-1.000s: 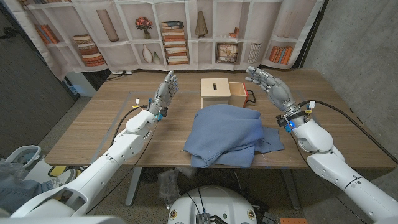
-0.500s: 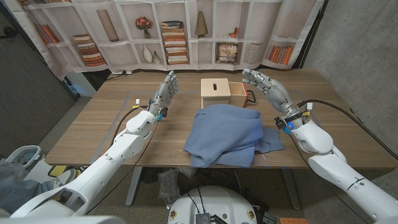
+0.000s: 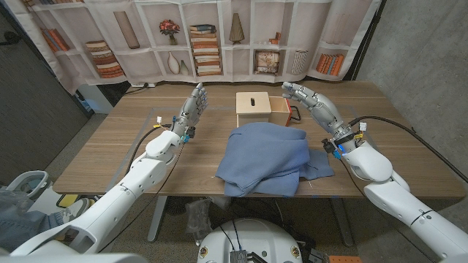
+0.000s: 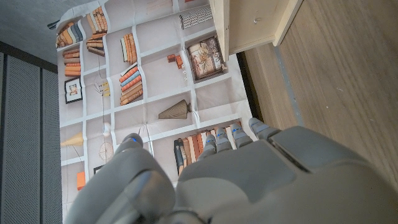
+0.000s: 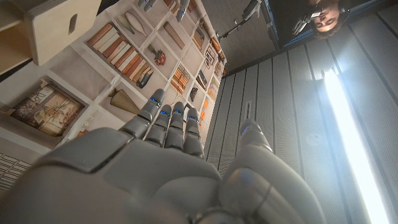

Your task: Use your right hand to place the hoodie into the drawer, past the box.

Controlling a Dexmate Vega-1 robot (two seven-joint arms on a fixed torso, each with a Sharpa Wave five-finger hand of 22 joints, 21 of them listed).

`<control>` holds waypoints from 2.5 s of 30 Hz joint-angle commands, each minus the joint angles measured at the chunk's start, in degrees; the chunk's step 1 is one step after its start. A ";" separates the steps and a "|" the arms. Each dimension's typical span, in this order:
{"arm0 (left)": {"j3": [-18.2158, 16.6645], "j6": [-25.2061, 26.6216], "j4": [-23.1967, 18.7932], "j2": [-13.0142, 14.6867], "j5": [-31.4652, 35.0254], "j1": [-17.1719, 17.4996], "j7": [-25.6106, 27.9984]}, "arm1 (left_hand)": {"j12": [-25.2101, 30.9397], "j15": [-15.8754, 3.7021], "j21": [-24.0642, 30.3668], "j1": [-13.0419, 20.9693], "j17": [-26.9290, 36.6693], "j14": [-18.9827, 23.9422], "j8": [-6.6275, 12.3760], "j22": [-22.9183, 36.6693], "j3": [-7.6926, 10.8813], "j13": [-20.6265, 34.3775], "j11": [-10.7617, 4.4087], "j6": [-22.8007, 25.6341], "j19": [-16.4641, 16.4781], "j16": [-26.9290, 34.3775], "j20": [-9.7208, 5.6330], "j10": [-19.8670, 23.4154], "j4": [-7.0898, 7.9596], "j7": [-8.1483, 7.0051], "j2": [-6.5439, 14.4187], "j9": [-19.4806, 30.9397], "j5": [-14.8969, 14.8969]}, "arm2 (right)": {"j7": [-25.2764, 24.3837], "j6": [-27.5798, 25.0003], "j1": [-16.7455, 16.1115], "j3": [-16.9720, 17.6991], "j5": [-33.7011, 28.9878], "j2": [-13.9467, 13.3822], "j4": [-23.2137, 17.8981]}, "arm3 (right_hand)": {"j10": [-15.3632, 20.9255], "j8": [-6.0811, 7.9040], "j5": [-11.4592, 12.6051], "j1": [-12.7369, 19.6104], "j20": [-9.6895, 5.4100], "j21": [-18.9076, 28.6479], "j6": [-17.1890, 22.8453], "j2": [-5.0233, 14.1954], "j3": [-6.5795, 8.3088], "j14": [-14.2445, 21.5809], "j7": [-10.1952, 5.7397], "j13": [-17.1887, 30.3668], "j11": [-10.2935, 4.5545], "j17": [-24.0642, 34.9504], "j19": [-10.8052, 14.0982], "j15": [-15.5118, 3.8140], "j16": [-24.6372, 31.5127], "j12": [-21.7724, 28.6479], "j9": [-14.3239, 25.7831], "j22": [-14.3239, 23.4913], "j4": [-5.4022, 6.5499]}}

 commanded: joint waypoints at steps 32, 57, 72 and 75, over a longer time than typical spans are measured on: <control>0.00 1.18 -1.18 0.78 0.18 0.38 0.45 | 0.20 0.15 0.33 1.04 0.21 -0.34 0.49 0.34 -0.22 0.16 0.03 0.25 -0.85 0.30 -2.58 -0.43 -0.16 -0.04 0.40 0.16 0.00 | -8.43 -1.87 -2.73 3.11 -17.28 0.91 -3.99 | 0.89 -0.26 0.36 0.98 -1.38 -1.18 0.20 -0.30 0.07 0.06 -0.92 0.31 -0.42 0.23 0.08 -0.16 -0.42 -0.32 0.23 0.23 -0.51; -0.68 2.88 -4.01 2.02 -0.39 1.82 1.73 | 0.31 0.16 0.36 1.29 0.22 -0.15 0.62 0.35 -0.41 0.16 0.06 0.76 -0.87 0.37 -2.64 -0.07 -0.23 -0.04 0.60 0.15 -0.12 | -7.28 -0.02 -3.09 2.71 -17.17 -0.56 -3.91 | 0.84 -0.45 0.44 1.08 -1.32 -1.62 -0.07 -0.34 0.04 0.29 -1.21 0.33 -0.55 0.26 0.46 -0.14 -0.43 -0.61 0.23 0.23 -0.48; -0.89 2.83 -4.35 2.15 -0.64 2.16 1.83 | 0.28 0.19 0.37 1.43 0.22 -0.20 0.56 0.35 -0.55 0.16 0.11 0.74 -0.93 0.34 -2.60 -0.12 -0.27 0.02 0.71 0.16 -0.20 | -10.19 -3.38 -6.19 5.35 -24.46 -1.05 -8.09 | 0.63 -0.49 0.49 1.28 -1.25 -1.96 -0.09 -0.34 0.07 0.30 -1.32 0.34 -0.53 0.24 0.64 -0.13 -0.52 -0.86 0.23 0.24 -0.54; -0.75 2.72 -4.04 1.95 -0.65 1.94 1.62 | 0.27 0.19 0.38 1.45 0.22 -0.20 0.55 0.35 -0.59 0.16 0.00 0.74 -0.89 0.34 -2.62 -0.13 -0.28 -0.05 0.73 0.16 -0.22 | -10.56 -3.77 -6.78 5.69 -24.96 -1.20 -8.62 | 0.51 -0.51 0.49 1.27 -1.19 -2.06 -0.12 -0.35 0.05 0.26 -1.30 0.34 -0.86 0.25 0.60 -0.12 -0.55 -0.94 0.23 0.24 -0.52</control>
